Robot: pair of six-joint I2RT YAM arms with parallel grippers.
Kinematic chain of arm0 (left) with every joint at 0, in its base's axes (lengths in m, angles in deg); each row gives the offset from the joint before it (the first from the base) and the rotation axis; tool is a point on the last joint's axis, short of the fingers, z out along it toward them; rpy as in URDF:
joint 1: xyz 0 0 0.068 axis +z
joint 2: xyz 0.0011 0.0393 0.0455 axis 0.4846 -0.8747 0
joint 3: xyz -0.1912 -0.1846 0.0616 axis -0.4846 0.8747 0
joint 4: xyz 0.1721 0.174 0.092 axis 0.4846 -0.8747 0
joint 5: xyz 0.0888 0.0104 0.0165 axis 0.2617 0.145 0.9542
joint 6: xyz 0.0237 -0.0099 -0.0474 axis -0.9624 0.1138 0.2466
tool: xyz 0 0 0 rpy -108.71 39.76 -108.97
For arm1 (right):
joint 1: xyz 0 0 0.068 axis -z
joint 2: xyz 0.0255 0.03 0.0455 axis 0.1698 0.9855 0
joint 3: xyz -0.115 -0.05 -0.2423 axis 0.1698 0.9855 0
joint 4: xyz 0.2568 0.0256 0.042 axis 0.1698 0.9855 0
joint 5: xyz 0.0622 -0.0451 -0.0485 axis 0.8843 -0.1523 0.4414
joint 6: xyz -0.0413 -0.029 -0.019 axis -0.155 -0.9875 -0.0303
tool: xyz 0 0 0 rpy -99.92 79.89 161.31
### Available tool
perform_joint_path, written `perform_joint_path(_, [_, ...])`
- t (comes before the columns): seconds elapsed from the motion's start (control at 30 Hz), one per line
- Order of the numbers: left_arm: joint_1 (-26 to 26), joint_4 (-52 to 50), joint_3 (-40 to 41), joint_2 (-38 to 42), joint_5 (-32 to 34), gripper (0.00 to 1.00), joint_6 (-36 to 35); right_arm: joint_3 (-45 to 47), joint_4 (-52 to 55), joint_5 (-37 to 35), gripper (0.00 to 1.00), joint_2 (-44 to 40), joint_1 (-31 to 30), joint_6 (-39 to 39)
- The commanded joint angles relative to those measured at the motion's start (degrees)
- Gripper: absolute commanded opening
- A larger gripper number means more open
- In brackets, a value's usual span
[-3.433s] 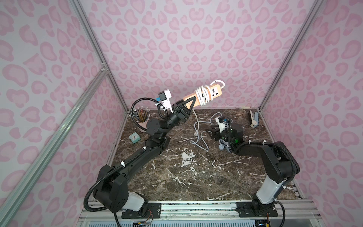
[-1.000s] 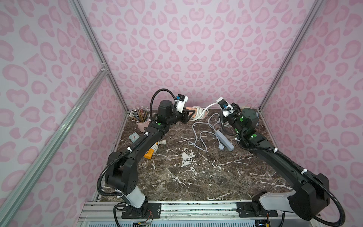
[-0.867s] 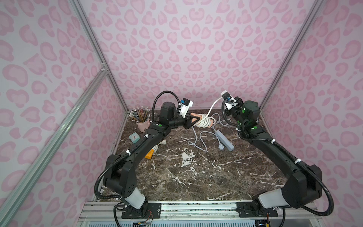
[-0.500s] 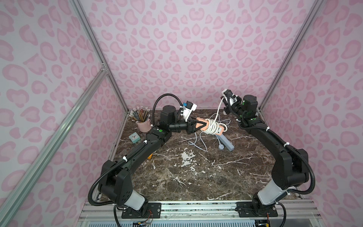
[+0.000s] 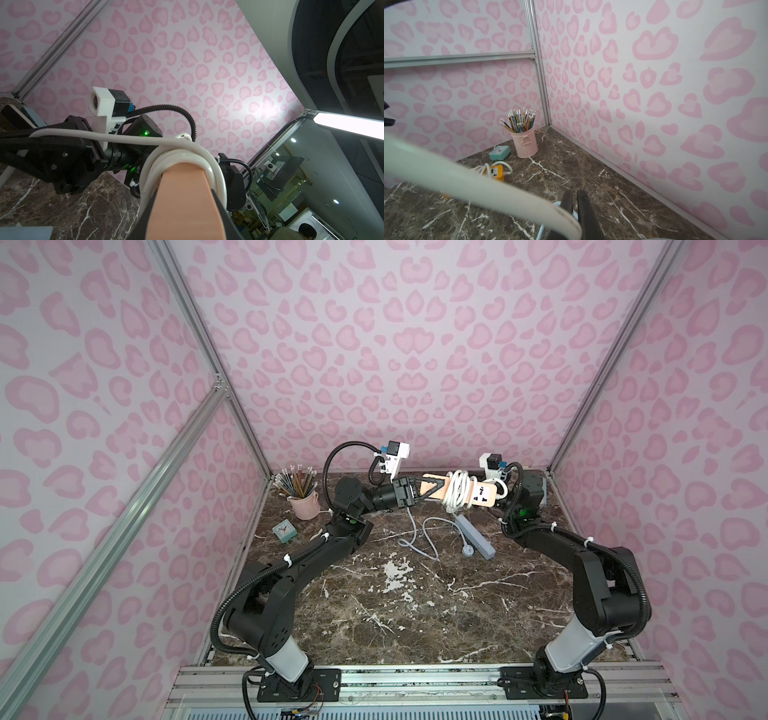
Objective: Wrap the cord around the power strip
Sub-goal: Wrap the power cord around the power strip.
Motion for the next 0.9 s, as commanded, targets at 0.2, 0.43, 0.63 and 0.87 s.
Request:
perform_joint_path(0.2, [-0.2,17.5,-2.4,0.3,3.9,0.03,0.8,7.3,-13.3,-9.2,0.28,2.2,0.1,16.1])
perform_joint_path(0.43, [-0.2,15.6,-2.6,0.6,3.9,0.03,-0.2,7.6,-12.5,-11.8,0.2,4.4,-1.5,14.0])
perform_joint_path(0.63, [2.4,11.0,-1.7,1.9,9.3,0.03,-3.7,10.2,-10.3,-14.8,0.06,2.8,-4.5,11.1])
perform_joint_path(0.87, [6.8,-13.2,-5.2,3.9,18.4,0.03,-25.8,14.6,7.0,-26.3,0.0,-6.8,-15.4,-5.9])
